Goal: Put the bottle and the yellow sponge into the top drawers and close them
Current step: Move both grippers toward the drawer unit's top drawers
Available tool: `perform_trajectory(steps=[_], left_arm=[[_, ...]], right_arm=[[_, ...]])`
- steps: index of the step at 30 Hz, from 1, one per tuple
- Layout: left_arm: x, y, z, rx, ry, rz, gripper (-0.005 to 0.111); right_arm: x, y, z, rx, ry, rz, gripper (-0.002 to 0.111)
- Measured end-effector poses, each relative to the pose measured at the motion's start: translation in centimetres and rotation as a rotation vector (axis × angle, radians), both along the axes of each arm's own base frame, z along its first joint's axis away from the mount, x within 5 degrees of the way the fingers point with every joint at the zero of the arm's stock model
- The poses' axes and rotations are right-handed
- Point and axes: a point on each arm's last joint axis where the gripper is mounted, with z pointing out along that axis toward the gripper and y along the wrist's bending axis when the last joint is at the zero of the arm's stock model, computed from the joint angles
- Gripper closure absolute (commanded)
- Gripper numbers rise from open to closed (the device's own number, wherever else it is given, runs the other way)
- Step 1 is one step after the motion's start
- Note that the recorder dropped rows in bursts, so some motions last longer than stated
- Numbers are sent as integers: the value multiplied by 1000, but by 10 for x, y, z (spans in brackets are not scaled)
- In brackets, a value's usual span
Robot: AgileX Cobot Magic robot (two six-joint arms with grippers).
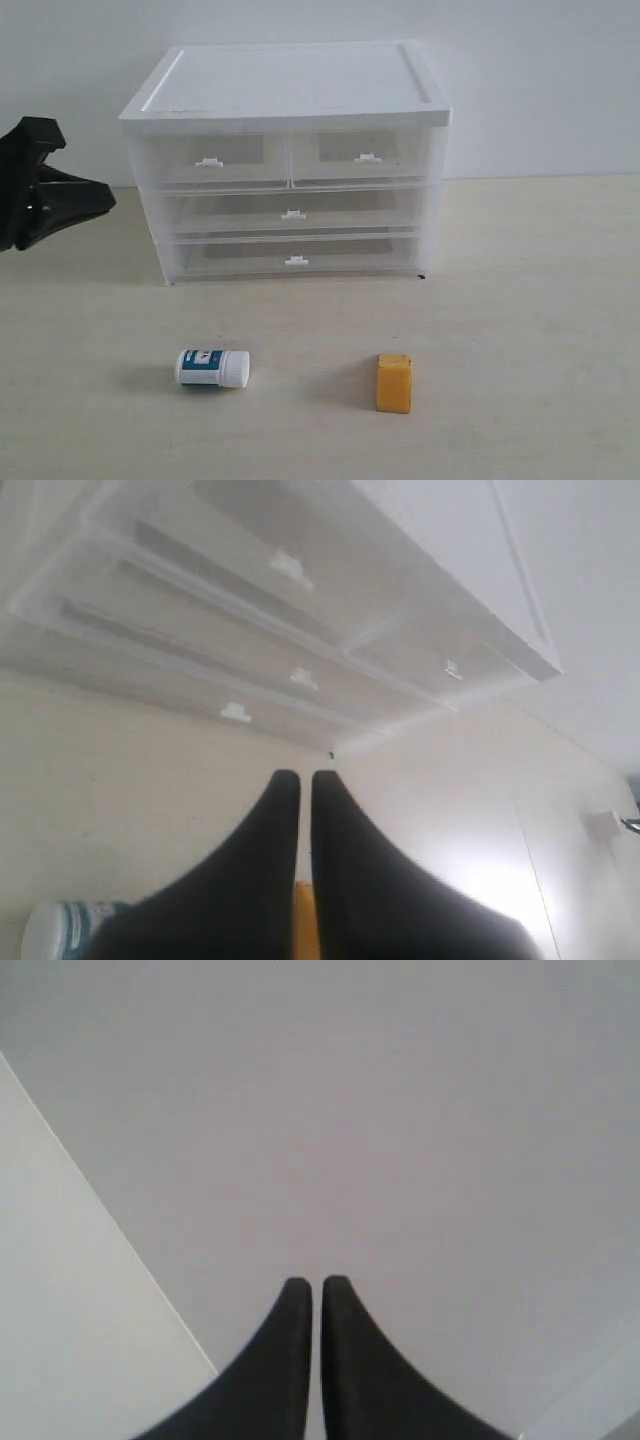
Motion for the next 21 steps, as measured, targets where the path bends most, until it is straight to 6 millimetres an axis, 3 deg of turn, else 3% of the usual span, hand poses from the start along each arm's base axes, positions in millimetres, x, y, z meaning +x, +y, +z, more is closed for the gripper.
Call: perform_trajectory(steps=[5,9,21], left_arm=[[29,-7,-6,-9,-55,-94,103],[51,-10,-8,-32,-56,-118,103],[82,-15,-12,-61,-62,-152,103]], right_arm=[[0,7,-3,-35,29,79,108],[7,14,-12,-80,153,137,108],[69,31,-44,-132,637,214,108]])
